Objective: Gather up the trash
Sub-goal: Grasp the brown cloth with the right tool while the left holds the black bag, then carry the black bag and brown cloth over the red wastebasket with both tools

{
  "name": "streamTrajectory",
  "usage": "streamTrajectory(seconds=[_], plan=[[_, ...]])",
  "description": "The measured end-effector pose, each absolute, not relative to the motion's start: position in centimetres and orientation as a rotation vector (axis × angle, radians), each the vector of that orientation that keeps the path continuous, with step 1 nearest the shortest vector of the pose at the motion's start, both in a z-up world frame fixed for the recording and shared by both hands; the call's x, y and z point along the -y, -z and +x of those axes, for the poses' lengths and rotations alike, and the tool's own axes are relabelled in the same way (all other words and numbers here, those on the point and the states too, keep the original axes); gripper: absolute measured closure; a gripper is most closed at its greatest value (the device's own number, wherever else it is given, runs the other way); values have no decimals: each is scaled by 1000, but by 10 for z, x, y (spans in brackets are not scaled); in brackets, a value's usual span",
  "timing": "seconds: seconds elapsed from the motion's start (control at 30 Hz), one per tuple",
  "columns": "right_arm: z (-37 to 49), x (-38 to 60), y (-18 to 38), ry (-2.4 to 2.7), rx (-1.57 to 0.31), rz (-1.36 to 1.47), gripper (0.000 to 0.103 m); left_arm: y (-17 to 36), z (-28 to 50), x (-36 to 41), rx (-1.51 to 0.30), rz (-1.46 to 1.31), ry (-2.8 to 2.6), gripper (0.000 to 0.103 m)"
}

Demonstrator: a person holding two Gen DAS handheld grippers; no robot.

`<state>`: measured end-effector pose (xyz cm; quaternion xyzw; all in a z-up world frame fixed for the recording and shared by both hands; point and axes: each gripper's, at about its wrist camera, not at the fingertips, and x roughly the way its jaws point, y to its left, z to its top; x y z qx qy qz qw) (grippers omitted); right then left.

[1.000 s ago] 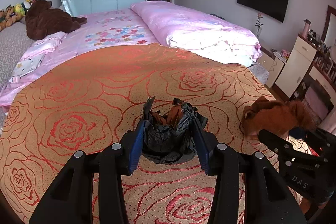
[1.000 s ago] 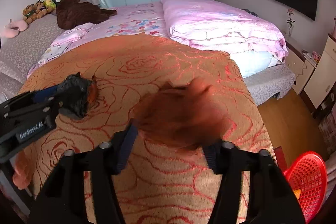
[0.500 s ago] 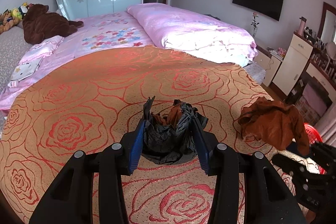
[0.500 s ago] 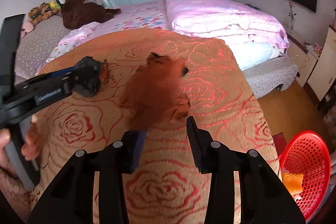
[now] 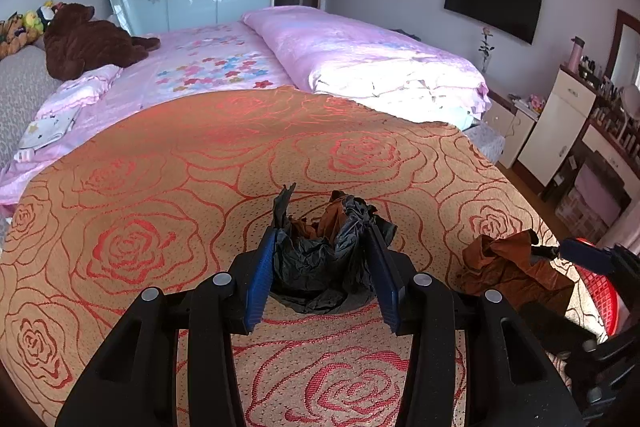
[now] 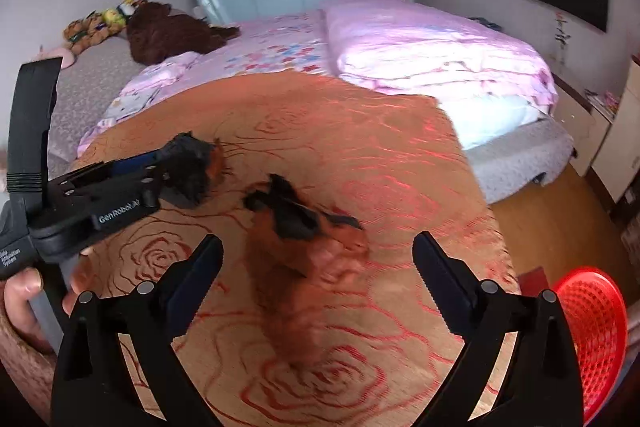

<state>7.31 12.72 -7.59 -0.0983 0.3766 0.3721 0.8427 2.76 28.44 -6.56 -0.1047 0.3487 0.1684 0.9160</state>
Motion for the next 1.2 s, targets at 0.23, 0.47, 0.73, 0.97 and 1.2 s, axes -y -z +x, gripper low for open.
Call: streamTrajectory(seconds=[0.23, 0.47, 0.73, 0.97, 1.2], plan=[[73, -144, 94, -790, -837, -304, 37, 65, 28, -283, -714, -201, -346, 60], [69, -131, 89, -765, -818, -270, 45, 63, 28, -278, -712, -190, -345, 61], [70, -105, 77, -734, -815, -191, 45, 54, 19, -262, -692, -180, -324, 62], [70, -86, 64, -719, -791, -158, 45, 46, 13, -241, -685, -173, -284, 62], [71, -54, 48, -679, -766, -125, 45, 35, 14, -212, -673, -156, -228, 62]])
